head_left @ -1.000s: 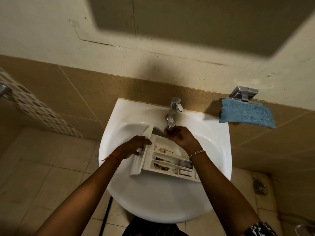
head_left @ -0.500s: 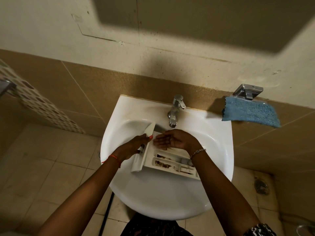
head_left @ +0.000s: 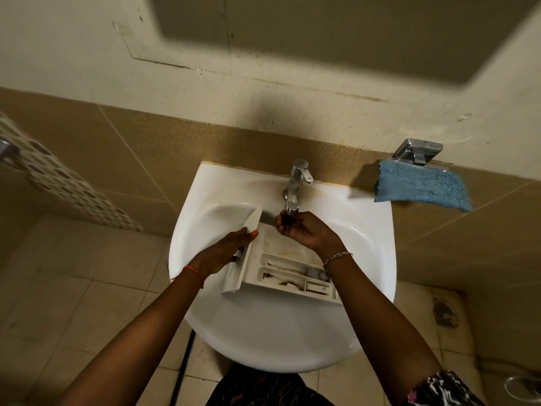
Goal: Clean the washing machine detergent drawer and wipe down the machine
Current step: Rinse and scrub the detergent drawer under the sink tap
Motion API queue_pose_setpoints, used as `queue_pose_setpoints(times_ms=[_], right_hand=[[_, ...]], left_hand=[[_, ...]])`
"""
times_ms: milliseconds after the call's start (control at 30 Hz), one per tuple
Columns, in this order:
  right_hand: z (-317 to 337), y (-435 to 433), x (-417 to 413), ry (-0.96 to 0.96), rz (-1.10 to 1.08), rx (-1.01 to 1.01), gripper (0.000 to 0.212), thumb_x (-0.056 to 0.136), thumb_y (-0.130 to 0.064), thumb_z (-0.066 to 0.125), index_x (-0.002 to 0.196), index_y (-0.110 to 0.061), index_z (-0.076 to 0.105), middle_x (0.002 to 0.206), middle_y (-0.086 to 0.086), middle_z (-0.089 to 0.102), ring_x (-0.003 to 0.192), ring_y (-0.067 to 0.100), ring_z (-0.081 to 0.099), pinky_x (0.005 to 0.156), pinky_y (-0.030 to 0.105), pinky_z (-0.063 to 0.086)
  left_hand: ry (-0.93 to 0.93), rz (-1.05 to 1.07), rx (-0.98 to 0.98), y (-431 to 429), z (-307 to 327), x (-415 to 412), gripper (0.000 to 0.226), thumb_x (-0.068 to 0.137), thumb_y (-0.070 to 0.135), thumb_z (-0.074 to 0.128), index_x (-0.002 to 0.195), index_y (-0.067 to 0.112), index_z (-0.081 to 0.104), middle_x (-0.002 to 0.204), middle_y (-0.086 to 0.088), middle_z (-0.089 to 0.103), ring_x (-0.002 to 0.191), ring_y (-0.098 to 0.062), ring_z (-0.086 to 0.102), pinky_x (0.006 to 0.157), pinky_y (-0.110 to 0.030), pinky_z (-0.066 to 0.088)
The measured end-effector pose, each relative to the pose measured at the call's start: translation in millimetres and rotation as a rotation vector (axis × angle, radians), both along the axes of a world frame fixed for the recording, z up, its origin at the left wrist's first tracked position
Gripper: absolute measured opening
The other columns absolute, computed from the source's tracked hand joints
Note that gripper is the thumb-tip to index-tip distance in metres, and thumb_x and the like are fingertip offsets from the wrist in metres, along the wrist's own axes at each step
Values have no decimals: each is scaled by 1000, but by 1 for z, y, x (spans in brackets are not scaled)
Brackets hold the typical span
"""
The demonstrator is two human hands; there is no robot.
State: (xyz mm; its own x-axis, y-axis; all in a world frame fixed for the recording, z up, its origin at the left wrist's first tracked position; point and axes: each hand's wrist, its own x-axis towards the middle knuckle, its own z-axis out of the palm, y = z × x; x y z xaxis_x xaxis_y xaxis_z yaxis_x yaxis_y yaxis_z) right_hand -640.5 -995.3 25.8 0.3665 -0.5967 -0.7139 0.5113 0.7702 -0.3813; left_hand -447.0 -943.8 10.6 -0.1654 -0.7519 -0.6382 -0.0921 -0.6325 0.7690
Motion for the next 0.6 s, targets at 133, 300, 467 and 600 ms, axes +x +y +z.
queue_pose_setpoints(times_ms=[133, 300, 467, 600], right_hand=[[0, 12, -7, 56, 440, -41, 32, 99, -7, 30, 90, 4, 58, 75, 17, 71, 69, 25, 71, 65, 30, 59], [3, 14, -18, 284, 623, -102, 32, 99, -11, 34, 91, 5, 60, 77, 13, 72, 72, 22, 71, 72, 31, 57], [-2, 8, -27, 402, 389, -175, 27, 96, -8, 42, 87, 6, 63, 70, 13, 71, 65, 21, 70, 68, 29, 56], [-20, 18, -13, 707, 450, -387, 25, 92, -11, 53, 104, 10, 62, 80, 13, 66, 74, 20, 62, 73, 25, 52]], left_hand=[[2, -20, -11, 1, 1, 2, 43, 87, 41, 59, 120, 16, 49, 116, -17, 50, 107, -32, 51, 100, -49, 43], [-9, -8, 1, 2, 0, 1, 47, 88, 40, 57, 126, 15, 46, 120, -20, 51, 111, -37, 51, 101, -53, 42], [-43, -40, -11, 2, 0, 0, 53, 88, 43, 55, 131, 16, 42, 121, -17, 50, 113, -36, 49, 101, -51, 42], [-53, -47, -31, 3, -1, -2, 42, 92, 39, 49, 128, 18, 42, 115, -13, 49, 106, -31, 48, 96, -43, 41]])
